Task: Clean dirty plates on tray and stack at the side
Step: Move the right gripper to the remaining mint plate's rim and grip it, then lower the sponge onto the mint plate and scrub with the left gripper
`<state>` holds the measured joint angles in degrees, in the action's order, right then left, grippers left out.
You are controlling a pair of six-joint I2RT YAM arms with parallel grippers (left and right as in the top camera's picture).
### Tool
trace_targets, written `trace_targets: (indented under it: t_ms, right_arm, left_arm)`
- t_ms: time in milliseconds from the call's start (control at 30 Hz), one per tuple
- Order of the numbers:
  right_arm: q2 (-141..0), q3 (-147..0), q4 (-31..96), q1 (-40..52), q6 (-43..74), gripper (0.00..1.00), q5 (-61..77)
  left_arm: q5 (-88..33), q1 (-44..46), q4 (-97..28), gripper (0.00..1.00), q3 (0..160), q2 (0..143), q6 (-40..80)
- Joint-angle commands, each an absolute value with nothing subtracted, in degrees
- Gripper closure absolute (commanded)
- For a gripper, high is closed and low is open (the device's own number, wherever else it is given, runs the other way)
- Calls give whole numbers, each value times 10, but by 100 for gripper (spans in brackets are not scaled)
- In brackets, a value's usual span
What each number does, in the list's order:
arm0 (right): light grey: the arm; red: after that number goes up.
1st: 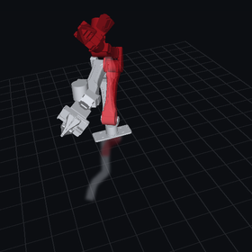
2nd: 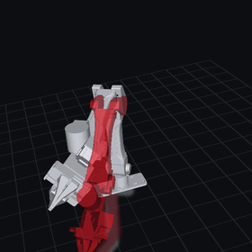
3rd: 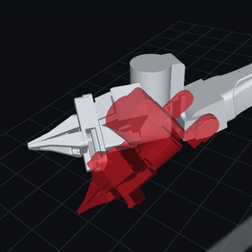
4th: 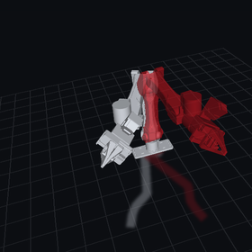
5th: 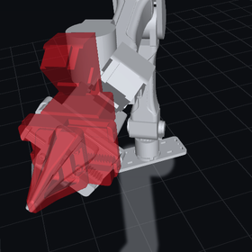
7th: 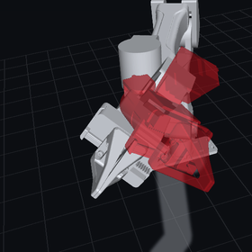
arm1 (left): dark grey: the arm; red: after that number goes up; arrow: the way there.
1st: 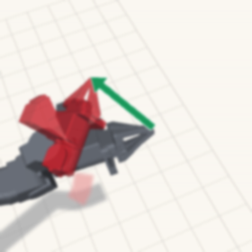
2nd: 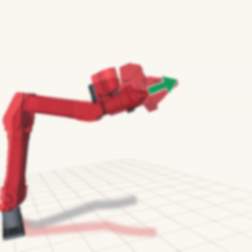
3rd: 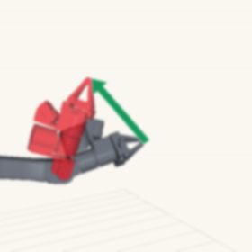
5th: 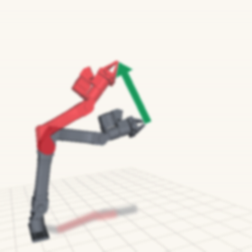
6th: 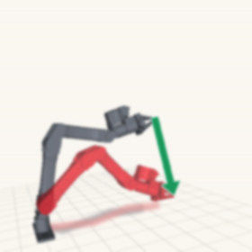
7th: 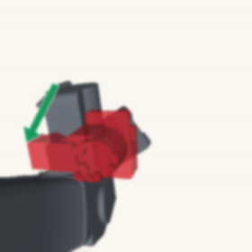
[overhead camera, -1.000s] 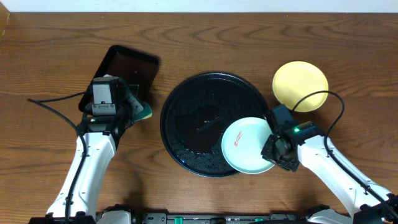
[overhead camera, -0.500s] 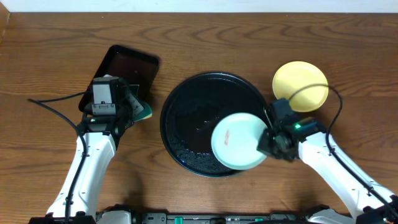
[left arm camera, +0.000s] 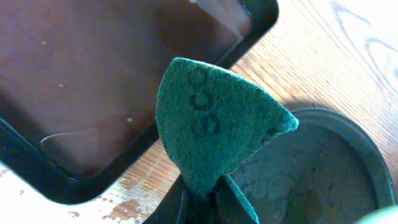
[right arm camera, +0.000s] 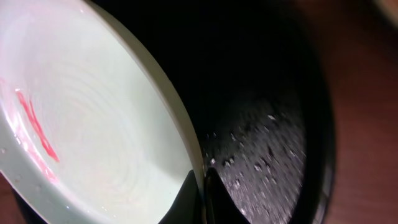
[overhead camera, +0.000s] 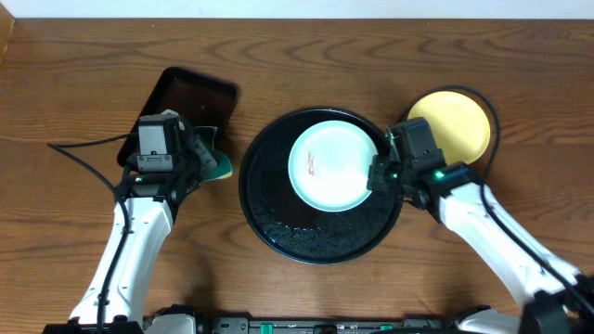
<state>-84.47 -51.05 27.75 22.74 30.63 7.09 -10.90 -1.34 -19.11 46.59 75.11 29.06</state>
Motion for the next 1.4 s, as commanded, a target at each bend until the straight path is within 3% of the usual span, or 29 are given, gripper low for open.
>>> trace_targets:
  t_ms: [0,267,633,1367]
  right_arm:
    - [-896,-518,256,233,264,99,100]
    - [-981,-519,196,232,222,99,183]
    - [-1026,-519,187,232,248,99,180]
    - [-1026,-540,187,230,366,99,88]
  left_arm:
    - [-152,-15,-188,92,462,752,274]
    - [-171,17,-186,92,462,752,274]
    - [-170,147,-136,92,462,755,281]
    - [-169,289,30,92,462,942,451]
